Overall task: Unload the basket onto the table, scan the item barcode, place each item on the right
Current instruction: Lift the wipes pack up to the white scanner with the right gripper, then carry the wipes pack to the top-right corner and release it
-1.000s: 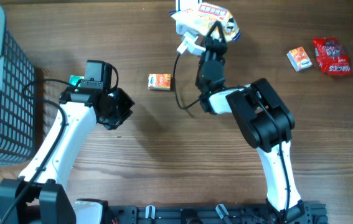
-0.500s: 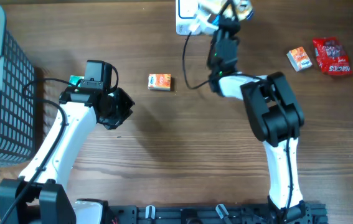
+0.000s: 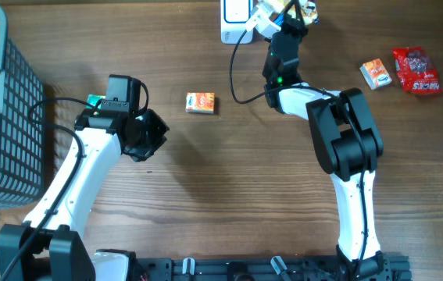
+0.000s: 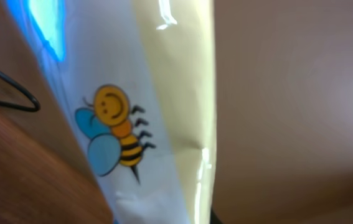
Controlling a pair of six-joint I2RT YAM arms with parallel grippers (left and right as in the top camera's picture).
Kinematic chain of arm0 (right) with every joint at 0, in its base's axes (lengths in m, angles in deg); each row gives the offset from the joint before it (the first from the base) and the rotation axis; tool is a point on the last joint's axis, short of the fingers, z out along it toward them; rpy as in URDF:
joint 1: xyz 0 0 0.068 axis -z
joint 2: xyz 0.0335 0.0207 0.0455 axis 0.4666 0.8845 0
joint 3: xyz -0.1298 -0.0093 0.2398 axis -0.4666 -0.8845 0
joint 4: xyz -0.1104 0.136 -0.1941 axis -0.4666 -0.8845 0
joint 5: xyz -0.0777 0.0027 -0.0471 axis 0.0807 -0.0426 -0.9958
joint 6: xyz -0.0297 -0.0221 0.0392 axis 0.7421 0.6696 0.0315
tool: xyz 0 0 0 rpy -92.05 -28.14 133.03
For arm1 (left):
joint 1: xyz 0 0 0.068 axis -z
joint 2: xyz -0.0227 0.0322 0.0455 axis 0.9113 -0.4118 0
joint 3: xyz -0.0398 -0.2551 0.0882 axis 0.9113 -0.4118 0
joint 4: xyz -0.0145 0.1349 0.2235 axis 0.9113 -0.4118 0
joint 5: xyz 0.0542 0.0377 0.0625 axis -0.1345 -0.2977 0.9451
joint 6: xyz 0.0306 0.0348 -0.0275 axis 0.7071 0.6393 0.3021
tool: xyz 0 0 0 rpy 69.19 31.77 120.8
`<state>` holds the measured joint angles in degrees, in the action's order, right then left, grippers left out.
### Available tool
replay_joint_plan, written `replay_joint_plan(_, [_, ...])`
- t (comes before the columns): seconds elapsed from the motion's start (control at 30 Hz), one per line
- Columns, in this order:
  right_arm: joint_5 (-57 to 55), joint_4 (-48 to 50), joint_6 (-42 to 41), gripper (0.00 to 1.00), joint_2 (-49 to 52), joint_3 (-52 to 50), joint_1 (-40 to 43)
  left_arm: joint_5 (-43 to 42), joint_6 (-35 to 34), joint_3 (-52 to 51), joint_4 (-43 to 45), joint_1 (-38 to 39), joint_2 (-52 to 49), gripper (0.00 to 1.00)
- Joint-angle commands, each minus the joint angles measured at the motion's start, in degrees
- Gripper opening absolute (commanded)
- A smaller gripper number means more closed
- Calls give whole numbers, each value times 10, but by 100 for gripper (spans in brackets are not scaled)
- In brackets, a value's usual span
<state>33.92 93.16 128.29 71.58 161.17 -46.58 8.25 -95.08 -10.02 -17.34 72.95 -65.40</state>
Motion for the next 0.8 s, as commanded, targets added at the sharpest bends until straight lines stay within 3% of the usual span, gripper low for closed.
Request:
replay_joint_plan(0.0, [-60,65,-5,5,10,25,22,2,7,-2,-4,-3,8,4])
replay_joint_plan(0.27, [-234,136,60,4,9,52,115,1,7,-2,-16,-3,8,4])
replay_joint_plan(0.53, [-503,41,-33,4,9,52,236,1,7,-2,-23,-3,8,4])
replay_joint_plan(0.77, [-512,-34,-28,5,9,28,284,1,7,-2,-29,-3,8,4])
